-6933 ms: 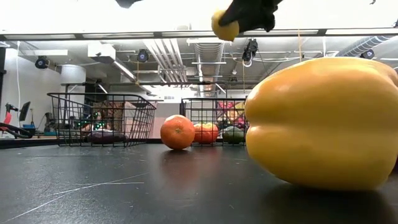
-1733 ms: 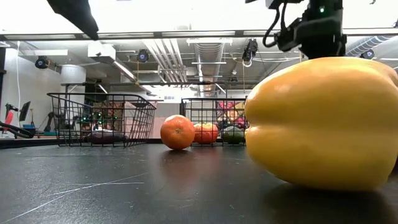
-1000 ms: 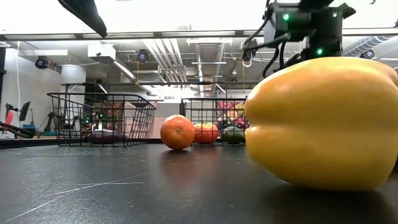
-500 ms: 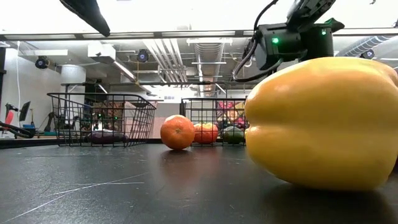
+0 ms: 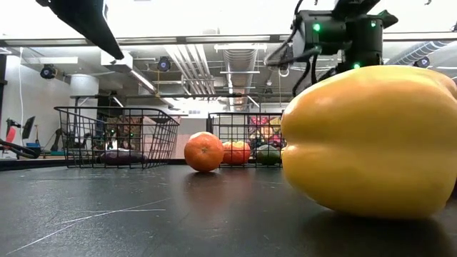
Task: Sort produce into baskets
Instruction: Put the white garlic into the left black wire basket
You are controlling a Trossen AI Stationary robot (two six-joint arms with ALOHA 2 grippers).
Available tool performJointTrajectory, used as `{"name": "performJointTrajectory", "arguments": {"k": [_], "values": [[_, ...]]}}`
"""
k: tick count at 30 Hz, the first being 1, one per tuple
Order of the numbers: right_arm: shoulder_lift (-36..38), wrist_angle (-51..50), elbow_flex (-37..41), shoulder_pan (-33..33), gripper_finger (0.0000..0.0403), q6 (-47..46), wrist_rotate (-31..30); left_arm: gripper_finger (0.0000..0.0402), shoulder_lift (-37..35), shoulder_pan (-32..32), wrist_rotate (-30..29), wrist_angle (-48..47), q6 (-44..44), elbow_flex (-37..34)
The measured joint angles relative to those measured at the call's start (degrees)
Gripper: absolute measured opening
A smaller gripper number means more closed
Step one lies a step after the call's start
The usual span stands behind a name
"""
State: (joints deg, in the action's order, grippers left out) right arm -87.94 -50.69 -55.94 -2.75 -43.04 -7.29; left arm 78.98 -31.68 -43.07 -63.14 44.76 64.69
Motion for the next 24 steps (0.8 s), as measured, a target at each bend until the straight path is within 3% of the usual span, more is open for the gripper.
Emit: {"name": "performJointTrajectory", "arguments": {"k": [6,14,19,24], "values": [[3.57,15.64,-0.01,-2.30,0.0158,7.20,-0.27,0.0195,-1.85,-3.51,0.53,18.58,-12.63,-4.26],[4.32,48.54,1.68,-8.30,0.0154,26.46,-0.61,0.0164,-5.08,-5.05,0.55,43.72,-21.62,-13.45],[0.93,64.45,1.96,-10.67,0.0155,36.37,-0.80,0.0168,-6.08,-4.66,0.59,64.46,-27.64,-21.76],[-2.86,74.69,1.95,-11.19,0.0152,41.34,0.10,0.0197,-6.12,-3.93,-0.36,80.18,-30.23,-27.83]]}}
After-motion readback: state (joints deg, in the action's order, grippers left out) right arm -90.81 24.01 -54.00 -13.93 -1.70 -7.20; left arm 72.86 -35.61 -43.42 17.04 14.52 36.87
